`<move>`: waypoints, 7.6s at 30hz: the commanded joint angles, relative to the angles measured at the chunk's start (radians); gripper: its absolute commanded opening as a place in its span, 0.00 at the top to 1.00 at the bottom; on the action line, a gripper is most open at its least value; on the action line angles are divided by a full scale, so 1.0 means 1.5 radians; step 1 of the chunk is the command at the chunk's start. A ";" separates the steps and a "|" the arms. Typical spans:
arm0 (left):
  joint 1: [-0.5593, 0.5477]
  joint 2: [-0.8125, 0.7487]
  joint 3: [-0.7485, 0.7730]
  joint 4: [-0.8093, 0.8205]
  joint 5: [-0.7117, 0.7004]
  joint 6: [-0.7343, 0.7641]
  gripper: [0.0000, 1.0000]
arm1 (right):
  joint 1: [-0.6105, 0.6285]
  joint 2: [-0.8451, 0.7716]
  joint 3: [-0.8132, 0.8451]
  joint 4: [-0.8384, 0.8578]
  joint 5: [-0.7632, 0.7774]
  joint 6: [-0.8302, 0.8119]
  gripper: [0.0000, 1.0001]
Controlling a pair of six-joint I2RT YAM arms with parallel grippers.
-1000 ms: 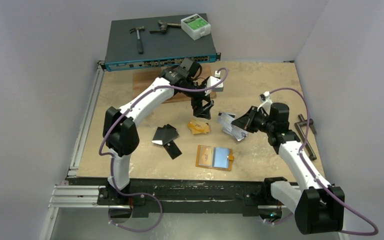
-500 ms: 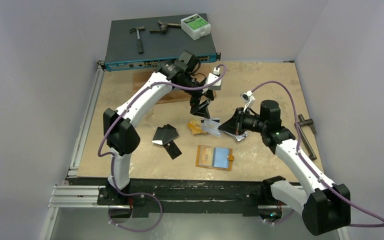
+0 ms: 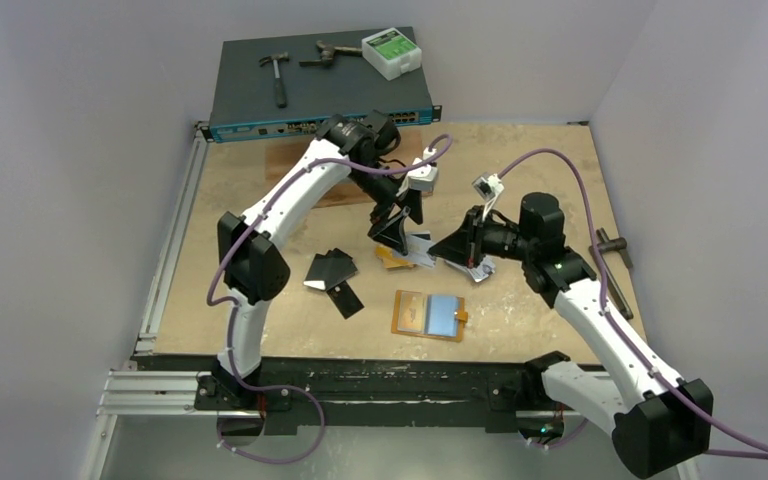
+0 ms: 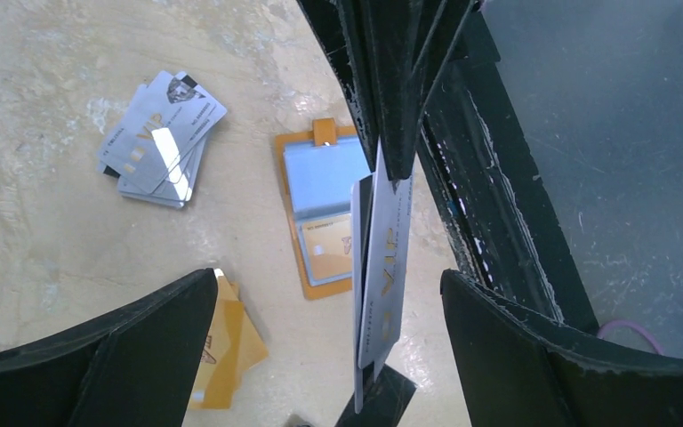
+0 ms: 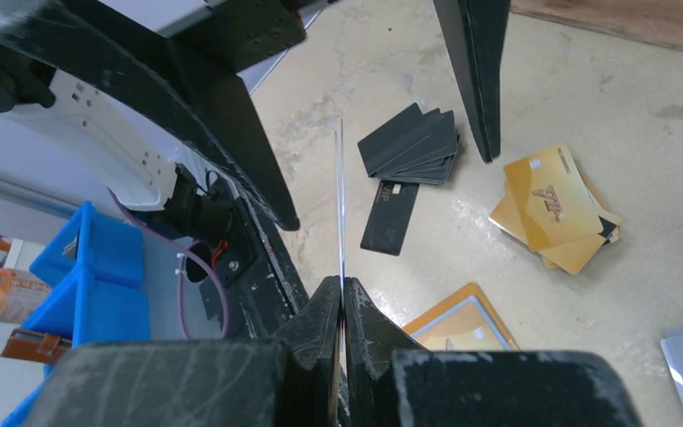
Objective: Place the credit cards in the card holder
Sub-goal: Place the credit card at the center of the board.
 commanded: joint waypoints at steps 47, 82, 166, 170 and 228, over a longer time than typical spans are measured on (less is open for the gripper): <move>0.006 -0.274 -0.459 0.930 0.110 -1.047 1.00 | -0.009 -0.292 -0.245 0.451 0.290 0.319 0.20; 0.012 -0.303 -0.475 0.872 0.103 -1.044 0.67 | -0.023 -0.185 -0.224 0.530 0.329 0.404 1.00; 0.086 -0.287 -0.494 0.835 0.023 -0.948 1.00 | -0.049 -0.257 -0.334 0.522 0.231 0.509 1.00; 0.071 -0.259 -0.452 0.779 -0.010 -0.903 1.00 | -0.050 -0.262 -0.335 0.496 0.208 0.502 1.00; 0.011 -0.214 -0.457 0.902 0.048 -1.008 1.00 | -0.055 -0.176 -0.313 0.539 0.026 0.484 1.00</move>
